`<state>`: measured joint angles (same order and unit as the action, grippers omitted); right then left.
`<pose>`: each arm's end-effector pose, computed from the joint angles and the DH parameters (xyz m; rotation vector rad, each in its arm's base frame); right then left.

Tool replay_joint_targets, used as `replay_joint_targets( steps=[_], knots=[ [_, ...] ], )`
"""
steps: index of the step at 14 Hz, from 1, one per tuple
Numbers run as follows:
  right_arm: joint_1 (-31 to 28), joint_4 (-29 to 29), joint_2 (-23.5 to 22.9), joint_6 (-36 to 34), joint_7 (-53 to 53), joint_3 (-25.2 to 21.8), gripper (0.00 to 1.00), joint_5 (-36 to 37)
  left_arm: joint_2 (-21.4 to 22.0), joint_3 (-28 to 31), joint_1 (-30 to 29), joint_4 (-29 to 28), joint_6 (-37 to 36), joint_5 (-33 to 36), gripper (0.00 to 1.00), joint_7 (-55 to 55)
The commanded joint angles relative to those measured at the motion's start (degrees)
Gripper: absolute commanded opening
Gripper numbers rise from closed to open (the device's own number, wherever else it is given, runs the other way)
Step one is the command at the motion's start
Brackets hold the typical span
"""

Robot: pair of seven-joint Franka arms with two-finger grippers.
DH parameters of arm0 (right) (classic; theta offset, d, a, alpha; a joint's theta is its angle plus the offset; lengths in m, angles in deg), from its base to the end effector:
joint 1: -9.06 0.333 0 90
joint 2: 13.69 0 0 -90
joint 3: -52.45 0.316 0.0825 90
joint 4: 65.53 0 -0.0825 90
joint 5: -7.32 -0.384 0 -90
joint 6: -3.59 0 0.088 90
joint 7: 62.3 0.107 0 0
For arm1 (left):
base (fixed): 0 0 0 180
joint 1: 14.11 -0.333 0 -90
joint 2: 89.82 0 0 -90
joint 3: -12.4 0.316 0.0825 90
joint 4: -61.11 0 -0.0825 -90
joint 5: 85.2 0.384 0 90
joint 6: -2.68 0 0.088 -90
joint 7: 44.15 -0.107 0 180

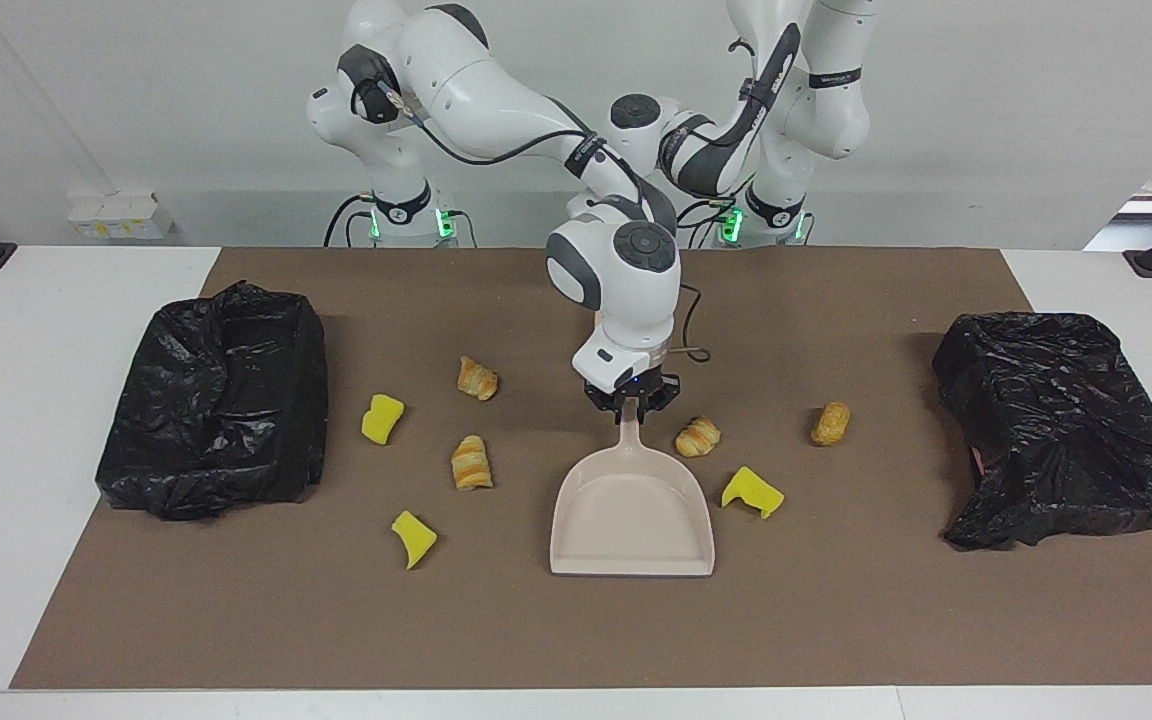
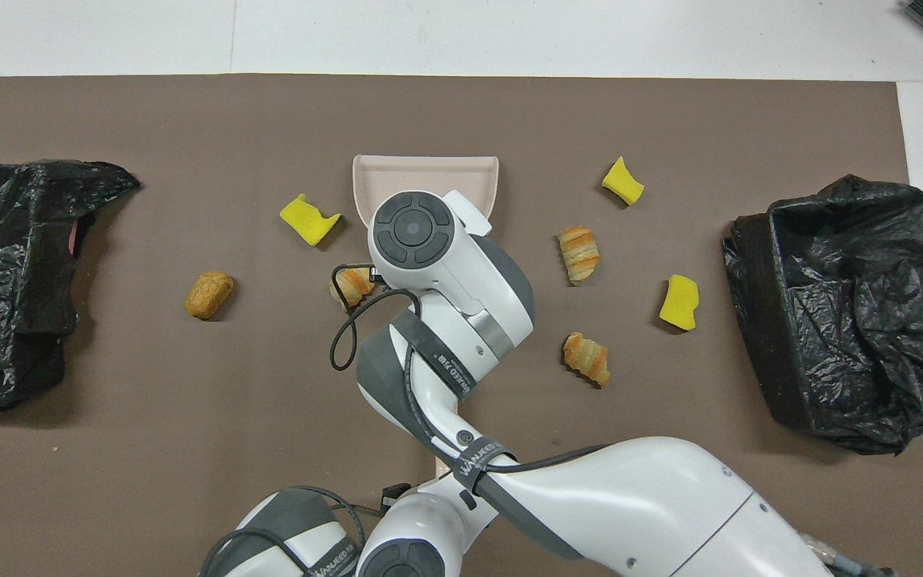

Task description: Sweep and dump trash in bin

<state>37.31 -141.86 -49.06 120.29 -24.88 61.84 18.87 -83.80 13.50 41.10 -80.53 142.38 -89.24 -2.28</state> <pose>0.6042 0.4181 0.3831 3.1198 0.0805 0.2052 0.2765 -0.3824 0.3387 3.0456 -0.2465 0.0165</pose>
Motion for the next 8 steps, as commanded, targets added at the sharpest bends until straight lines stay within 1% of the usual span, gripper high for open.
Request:
replay_joint_targets(
  steps=[1, 4, 6, 8],
  knots=[
    [-2.93, -0.58, 3.54, -1.02, -8.21, 0.72, 0.00, 2.25, 1.62, 0.05, -3.35, -0.04, -1.88, -0.35, 0.00, -0.30],
    [-6.88, -2.95, 8.10, -3.13, -25.58, 0.72, 0.00, 1.37, 3.38, 0.14, -8.18, 0.83, -4.51, 0.09, 0.00, -0.74],
    [-8.56, -4.09, 10.65, -5.76, -38.06, 0.81, 0.00, 1.37, 4.17, 0.22, -11.34, 3.38, -9.16, 0.27, 0.00, -1.00],
    [-10.32, -6.02, 12.24, -7.61, -49.59, 0.81, 0.00, 1.28, 4.52, 0.22, -15.03, 5.58, -11.46, 0.36, 0.00, -2.14]
  ],
)
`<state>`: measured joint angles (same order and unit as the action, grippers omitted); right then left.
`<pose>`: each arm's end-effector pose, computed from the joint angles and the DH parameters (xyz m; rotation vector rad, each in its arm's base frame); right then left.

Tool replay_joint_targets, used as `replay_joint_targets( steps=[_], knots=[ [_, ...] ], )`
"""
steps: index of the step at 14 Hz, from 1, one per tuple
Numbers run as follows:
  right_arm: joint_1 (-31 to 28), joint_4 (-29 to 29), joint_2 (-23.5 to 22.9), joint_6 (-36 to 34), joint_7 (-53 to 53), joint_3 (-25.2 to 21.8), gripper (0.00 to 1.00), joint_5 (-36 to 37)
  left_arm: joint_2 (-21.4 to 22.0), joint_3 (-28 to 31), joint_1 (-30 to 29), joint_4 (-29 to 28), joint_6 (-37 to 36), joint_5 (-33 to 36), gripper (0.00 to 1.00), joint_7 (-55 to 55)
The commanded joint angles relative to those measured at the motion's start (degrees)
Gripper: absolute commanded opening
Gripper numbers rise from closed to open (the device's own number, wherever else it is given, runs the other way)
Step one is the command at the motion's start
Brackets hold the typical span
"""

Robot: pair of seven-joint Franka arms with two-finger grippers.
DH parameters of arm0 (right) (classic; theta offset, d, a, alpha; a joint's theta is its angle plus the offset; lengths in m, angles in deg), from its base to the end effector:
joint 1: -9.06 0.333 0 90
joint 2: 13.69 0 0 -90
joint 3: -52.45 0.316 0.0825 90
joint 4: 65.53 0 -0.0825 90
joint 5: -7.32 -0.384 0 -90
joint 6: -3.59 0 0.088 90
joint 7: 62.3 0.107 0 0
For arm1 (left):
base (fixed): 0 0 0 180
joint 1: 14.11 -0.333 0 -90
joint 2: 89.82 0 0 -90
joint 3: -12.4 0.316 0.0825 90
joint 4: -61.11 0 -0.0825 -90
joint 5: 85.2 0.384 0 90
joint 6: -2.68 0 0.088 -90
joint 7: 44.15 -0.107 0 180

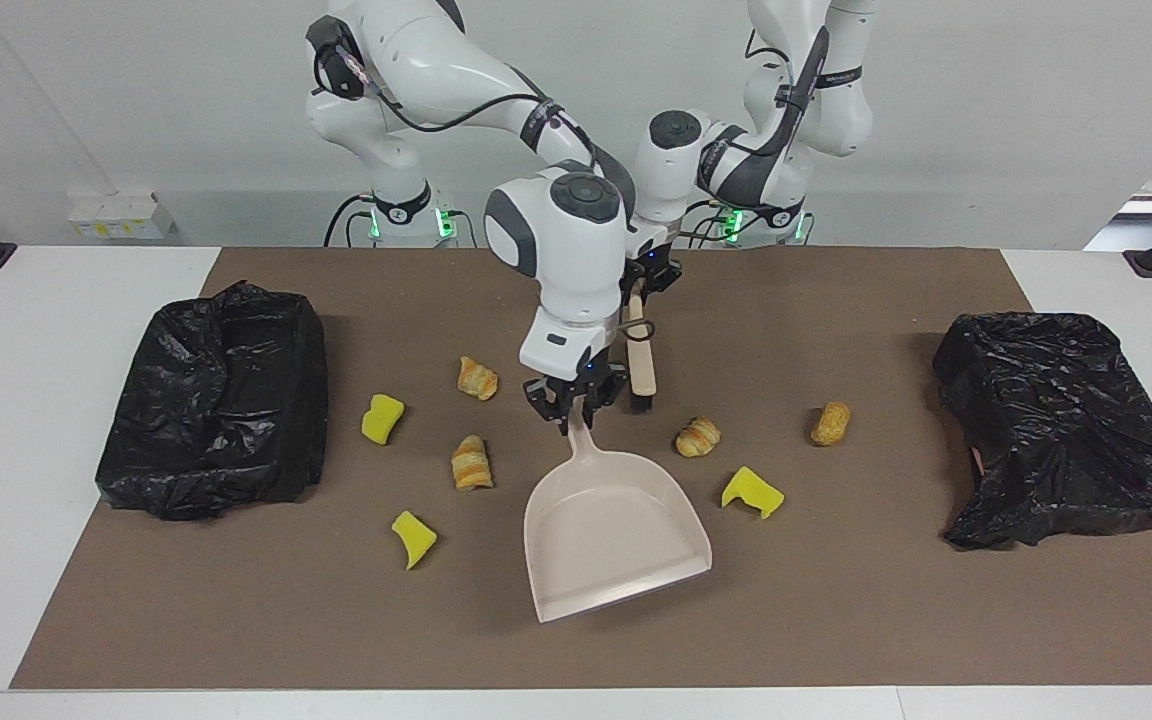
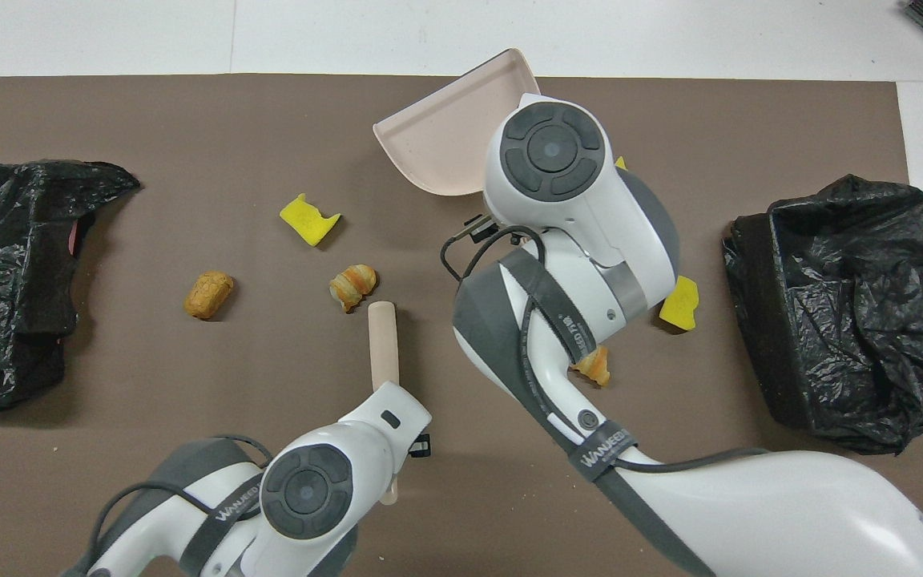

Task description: Sweep and dump trash in bin

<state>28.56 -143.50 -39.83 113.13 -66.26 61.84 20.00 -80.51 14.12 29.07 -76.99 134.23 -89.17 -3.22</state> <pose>0.6333 0.3068 0.4725 2.8769 0.9165 0.1948 0.3545 -0.3152 0.3793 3.0660 0.0540 -0.0030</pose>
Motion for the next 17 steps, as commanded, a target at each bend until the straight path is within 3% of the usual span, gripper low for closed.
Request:
replay_joint_targets(
  steps=[1, 4, 8, 12, 17],
  knots=[
    [-2.27, -6.12, 3.72, -0.20, -14.52, 0.81, 0.00, 0.15, 1.23, -0.40, -4.93, 3.26, -4.28, 0.29, 0.00, -1.64],
    [-5.69, -10.35, 5.13, 1.72, -34.74, 0.89, 0.00, -0.80, -0.61, -0.49, -11.17, 5.91, -5.96, 3.35, 0.00, -1.64],
    [-7.19, -13.08, 3.91, 3.13, -50.32, 0.81, 0.00, -3.19, -1.32, -0.49, -19.60, 6.26, -7.01, 9.23, 0.00, -1.64],
    [-5.79, -13.00, 1.44, 5.25, -52.21, 0.98, 0.00, -4.14, -2.20, -0.40, -27.34, 6.70, -8.16, 14.25, 0.00, -3.22],
    [-2.81, -13.00, 0.04, 7.27, -50.81, 0.98, 0.00, -6.09, -2.55, -0.49, -37.98, 5.92, -8.42, 14.26, 0.00, -22.70]
  ],
)
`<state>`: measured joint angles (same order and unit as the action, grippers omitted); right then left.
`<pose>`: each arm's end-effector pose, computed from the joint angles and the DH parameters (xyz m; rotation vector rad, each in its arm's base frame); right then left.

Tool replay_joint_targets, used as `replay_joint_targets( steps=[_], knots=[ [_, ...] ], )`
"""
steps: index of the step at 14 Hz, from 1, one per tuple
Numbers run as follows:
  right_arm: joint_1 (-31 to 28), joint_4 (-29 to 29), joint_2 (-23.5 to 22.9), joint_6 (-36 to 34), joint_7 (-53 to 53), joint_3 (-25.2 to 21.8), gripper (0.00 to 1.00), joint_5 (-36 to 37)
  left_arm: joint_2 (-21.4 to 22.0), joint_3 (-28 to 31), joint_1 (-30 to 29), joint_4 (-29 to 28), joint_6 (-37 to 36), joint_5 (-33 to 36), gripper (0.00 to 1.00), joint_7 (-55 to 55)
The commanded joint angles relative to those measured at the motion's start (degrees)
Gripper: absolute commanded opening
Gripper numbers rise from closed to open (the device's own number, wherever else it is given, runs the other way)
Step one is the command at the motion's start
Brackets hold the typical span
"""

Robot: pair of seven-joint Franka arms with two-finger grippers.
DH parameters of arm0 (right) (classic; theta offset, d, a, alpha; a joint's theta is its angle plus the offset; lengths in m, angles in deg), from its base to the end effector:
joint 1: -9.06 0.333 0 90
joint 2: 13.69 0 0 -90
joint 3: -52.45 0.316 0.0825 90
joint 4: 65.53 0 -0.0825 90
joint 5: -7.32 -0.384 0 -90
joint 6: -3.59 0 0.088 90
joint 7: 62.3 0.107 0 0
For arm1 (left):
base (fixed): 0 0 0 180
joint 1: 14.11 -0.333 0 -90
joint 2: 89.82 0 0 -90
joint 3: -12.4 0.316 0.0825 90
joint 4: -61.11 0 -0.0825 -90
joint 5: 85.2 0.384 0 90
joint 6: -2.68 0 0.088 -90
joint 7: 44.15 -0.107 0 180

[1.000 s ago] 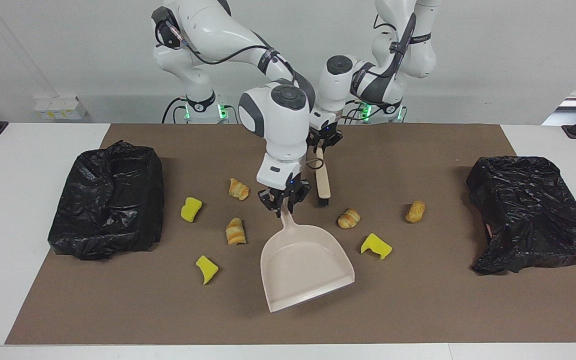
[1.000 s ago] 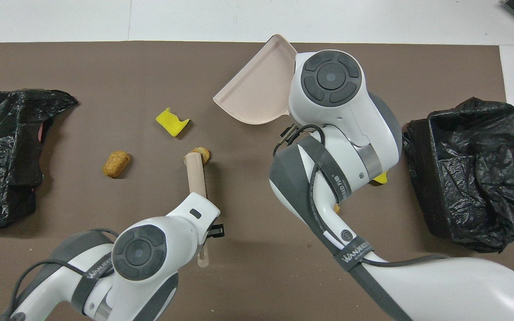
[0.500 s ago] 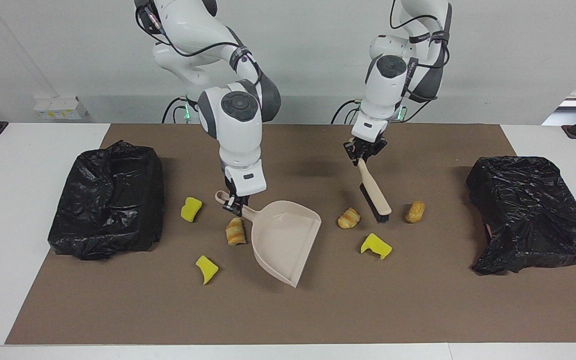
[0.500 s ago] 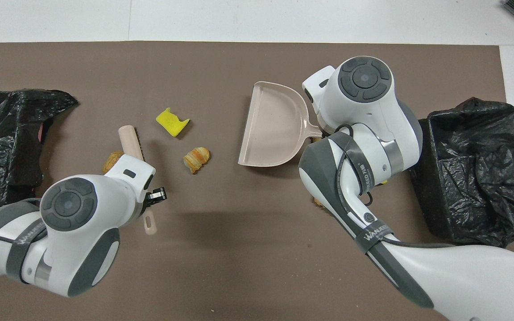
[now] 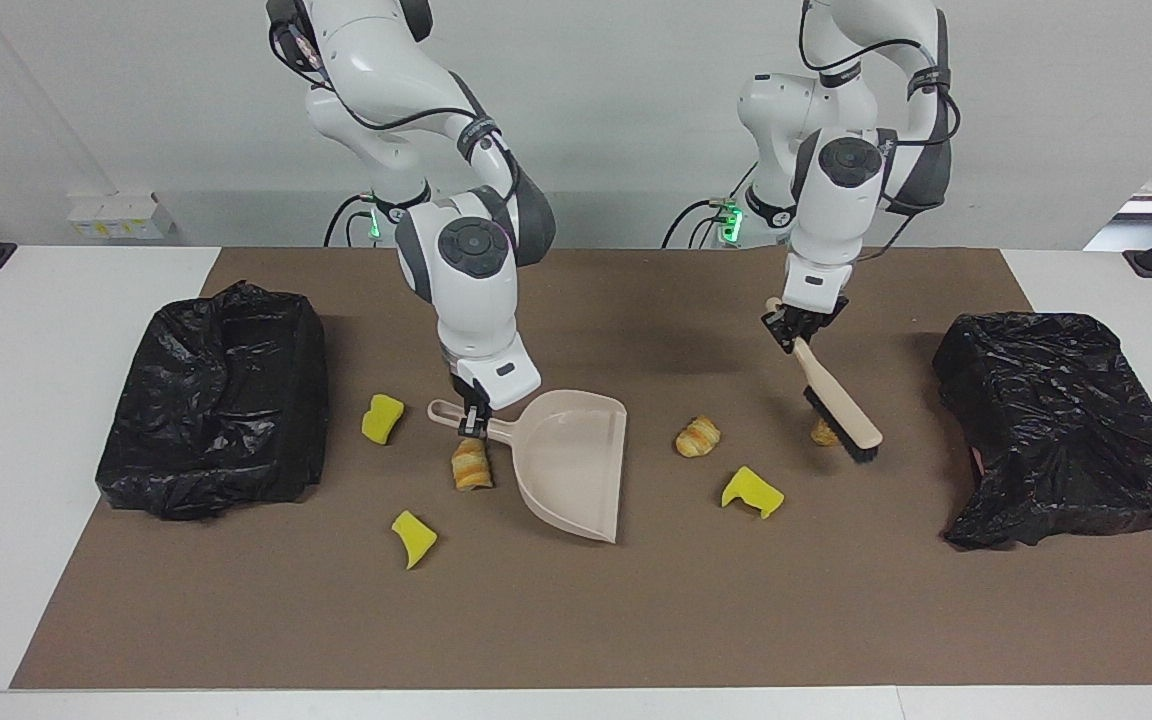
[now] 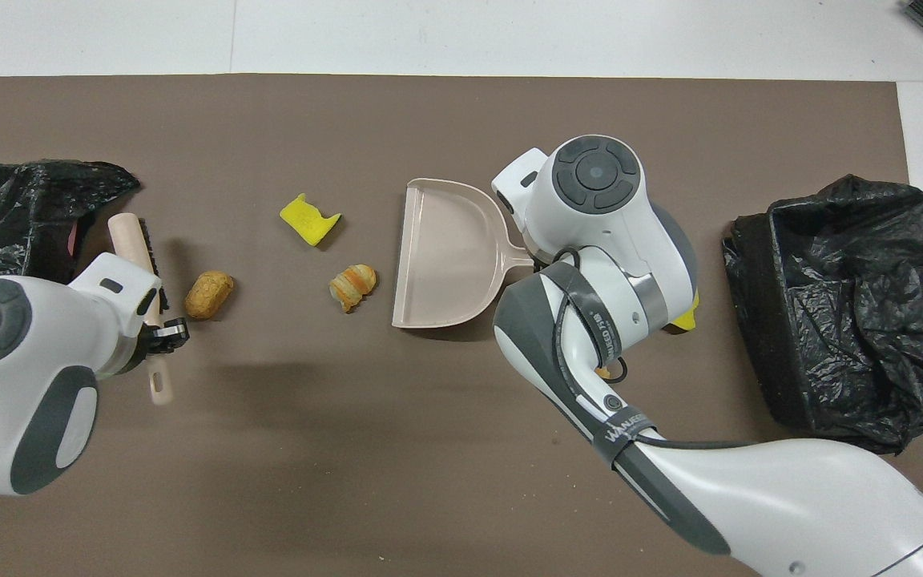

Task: Sweep and dump trash in bin
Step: 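Sweep rolls and sponges into the dustpan with the left gripper's brush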

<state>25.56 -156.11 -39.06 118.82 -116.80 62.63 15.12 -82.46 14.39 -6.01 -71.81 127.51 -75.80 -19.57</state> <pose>0.6160 0.2833 0.3851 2.3091 2.0636 -0.0245 0.4865 -0.0458 0.3930 -2.9937 -0.3418 -0.0335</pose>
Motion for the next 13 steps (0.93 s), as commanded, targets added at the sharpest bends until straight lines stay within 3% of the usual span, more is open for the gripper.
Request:
replay_joint_targets(
  steps=[1, 4, 7, 13],
  knots=[
    [1.15, -0.56, -1.35, 2.19, -0.17, 0.11, 0.00, -1.12, -1.64, -0.76, -3.26, 0.47, -1.70, 0.80, 0.00, -8.91],
    [1.34, -1.52, -1.53, 2.28, -0.96, 0.10, 0.00, -0.25, -4.54, -0.93, -3.00, 0.56, -1.26, -0.16, 0.00, -14.62],
    [2.13, -3.02, -1.62, 3.77, -0.70, 0.10, 0.00, -0.24, -6.66, -1.19, -2.13, 1.78, -0.82, -9.72, 0.00, -23.08],
    [2.13, -3.20, -1.53, 3.78, -0.17, 0.10, 0.00, -0.24, -6.83, -1.37, 8.40, 2.66, 0.58, -21.25, 0.00, -16.97]
  ],
)
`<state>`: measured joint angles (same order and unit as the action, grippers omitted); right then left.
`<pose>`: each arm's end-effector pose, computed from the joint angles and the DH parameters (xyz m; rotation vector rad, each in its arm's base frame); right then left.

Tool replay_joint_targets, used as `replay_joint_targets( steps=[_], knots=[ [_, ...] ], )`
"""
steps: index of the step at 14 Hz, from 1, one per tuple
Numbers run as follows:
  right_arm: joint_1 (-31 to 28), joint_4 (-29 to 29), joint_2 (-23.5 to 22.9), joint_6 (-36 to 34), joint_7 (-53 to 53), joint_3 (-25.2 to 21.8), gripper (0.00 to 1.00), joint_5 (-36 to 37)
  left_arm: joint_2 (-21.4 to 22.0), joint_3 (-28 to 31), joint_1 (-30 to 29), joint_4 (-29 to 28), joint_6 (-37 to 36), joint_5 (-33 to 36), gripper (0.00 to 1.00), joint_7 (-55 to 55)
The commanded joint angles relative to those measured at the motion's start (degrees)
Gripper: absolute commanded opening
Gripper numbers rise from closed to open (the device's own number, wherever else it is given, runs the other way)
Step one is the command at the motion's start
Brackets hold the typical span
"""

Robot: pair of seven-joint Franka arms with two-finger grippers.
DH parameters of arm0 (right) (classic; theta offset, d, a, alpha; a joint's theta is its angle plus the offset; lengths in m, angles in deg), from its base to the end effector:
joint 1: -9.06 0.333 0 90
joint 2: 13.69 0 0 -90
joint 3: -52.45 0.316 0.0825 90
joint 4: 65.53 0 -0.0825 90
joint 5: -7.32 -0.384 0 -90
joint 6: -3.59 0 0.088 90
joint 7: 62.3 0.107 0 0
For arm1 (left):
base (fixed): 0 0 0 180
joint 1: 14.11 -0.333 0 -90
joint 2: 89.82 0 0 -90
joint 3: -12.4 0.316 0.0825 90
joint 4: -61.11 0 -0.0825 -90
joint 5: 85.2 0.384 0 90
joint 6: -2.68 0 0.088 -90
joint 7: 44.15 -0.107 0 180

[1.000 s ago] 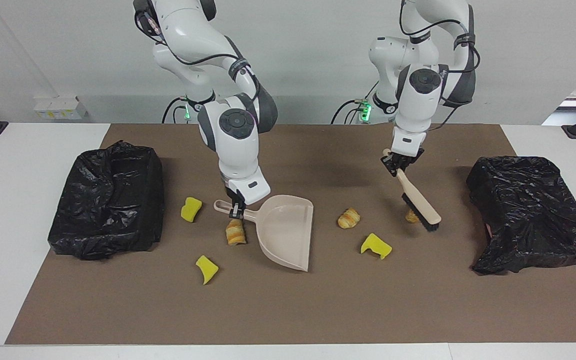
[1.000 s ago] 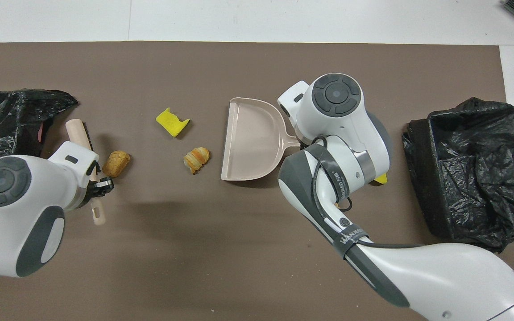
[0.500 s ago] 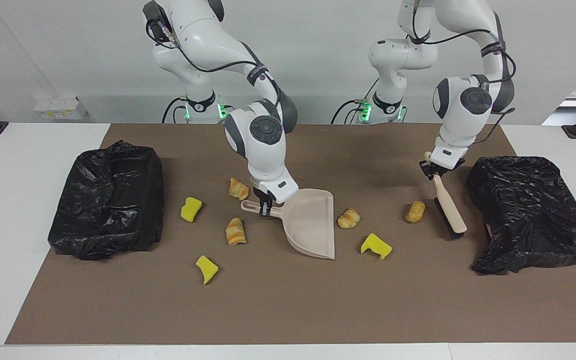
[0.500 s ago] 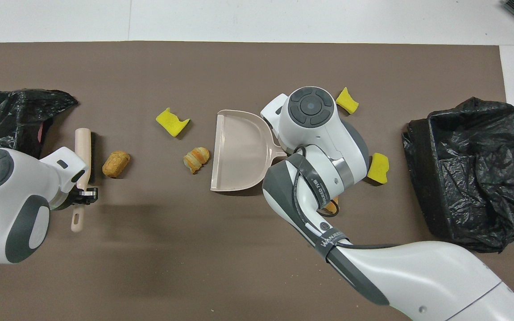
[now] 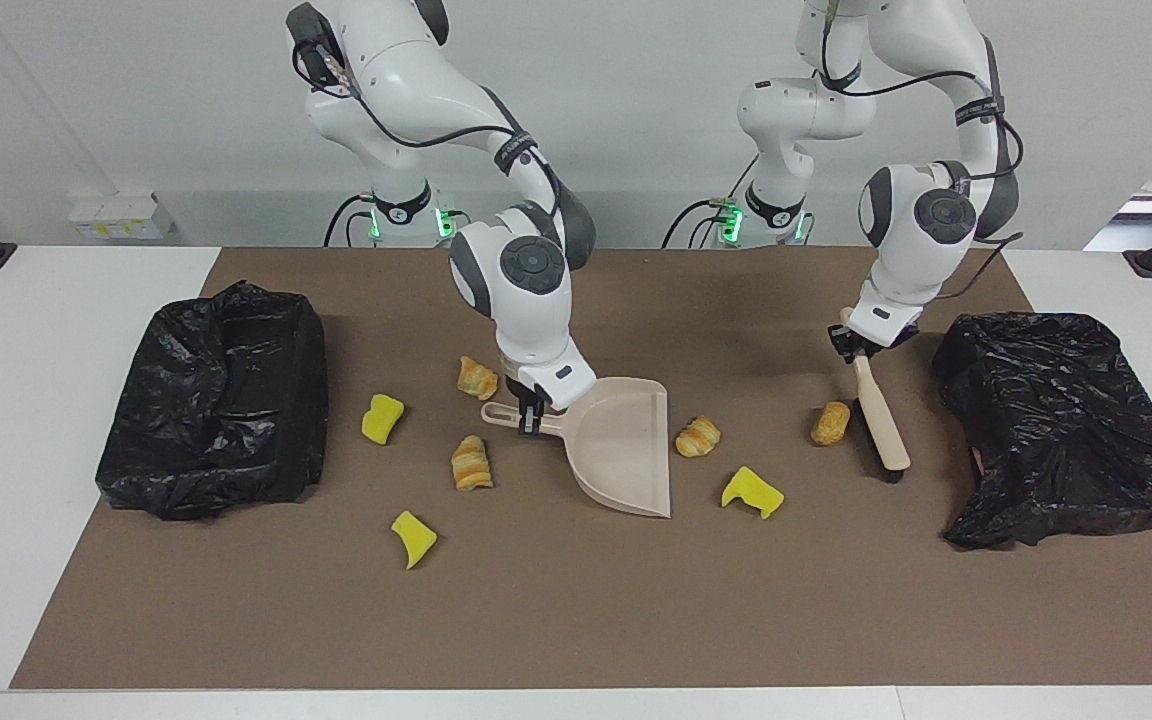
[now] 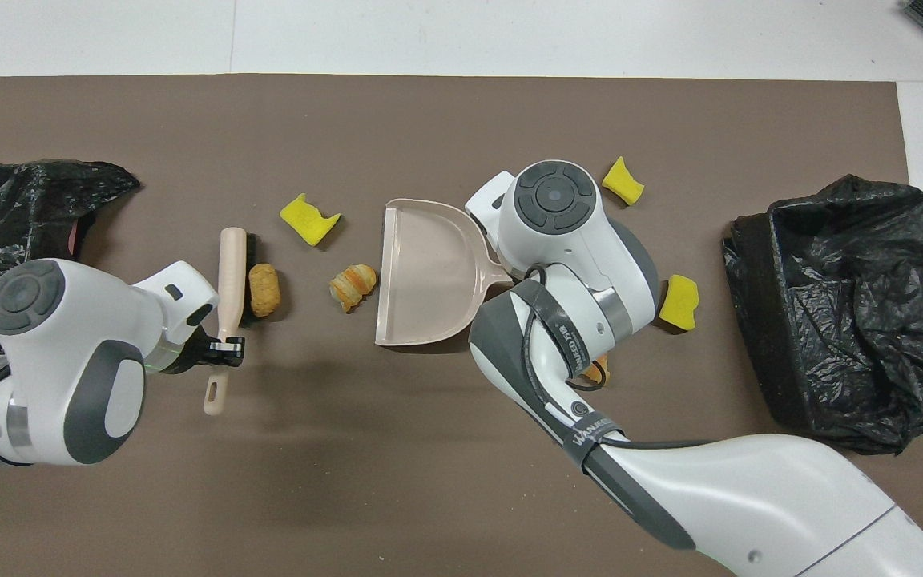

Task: Sweep and dump trash in bin
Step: 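Sweep rolls and sponges into the dustpan with the left gripper's brush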

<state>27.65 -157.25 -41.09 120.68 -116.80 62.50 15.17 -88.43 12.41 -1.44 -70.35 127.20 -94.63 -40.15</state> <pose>0.6060 0.3054 0.3548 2.2771 2.1149 -0.0548 0.4858 -0.1156 0.3522 3.0201 -0.0773 -0.1734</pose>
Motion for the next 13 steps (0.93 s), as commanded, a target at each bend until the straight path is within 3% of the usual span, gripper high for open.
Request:
replay_joint_targets(
  steps=[1, 4, 6, 9, 13],
  knots=[
    [0.04, -2.06, 0.50, 1.92, -0.09, 0.24, 0.00, -0.29, -0.86, 0.61, 5.85, 1.38, 1.07, -2.52, 0.00, 7.12],
    [0.04, -2.06, 0.50, 1.92, -0.09, 0.24, 0.00, -0.29, -1.38, 0.61, 12.44, 1.82, 2.99, -5.49, 0.00, 13.47],
    [0.04, -2.06, 0.50, 1.92, -0.09, 0.24, 0.00, -0.29, -5.25, 0.61, 17.45, 3.31, 7.20, -7.26, 0.00, 15.76],
    [0.04, -2.06, 0.50, 1.92, -0.09, 0.24, 0.00, -0.29, -7.18, 0.52, 20.45, 7.87, 6.17, -7.36, 0.00, 15.60],
    [0.04, -1.98, 0.50, 1.92, -0.09, 0.24, 0.00, -0.29, -7.28, 0.96, 19.58, 13.50, -0.23, -7.27, 0.00, 15.60]
  ],
)
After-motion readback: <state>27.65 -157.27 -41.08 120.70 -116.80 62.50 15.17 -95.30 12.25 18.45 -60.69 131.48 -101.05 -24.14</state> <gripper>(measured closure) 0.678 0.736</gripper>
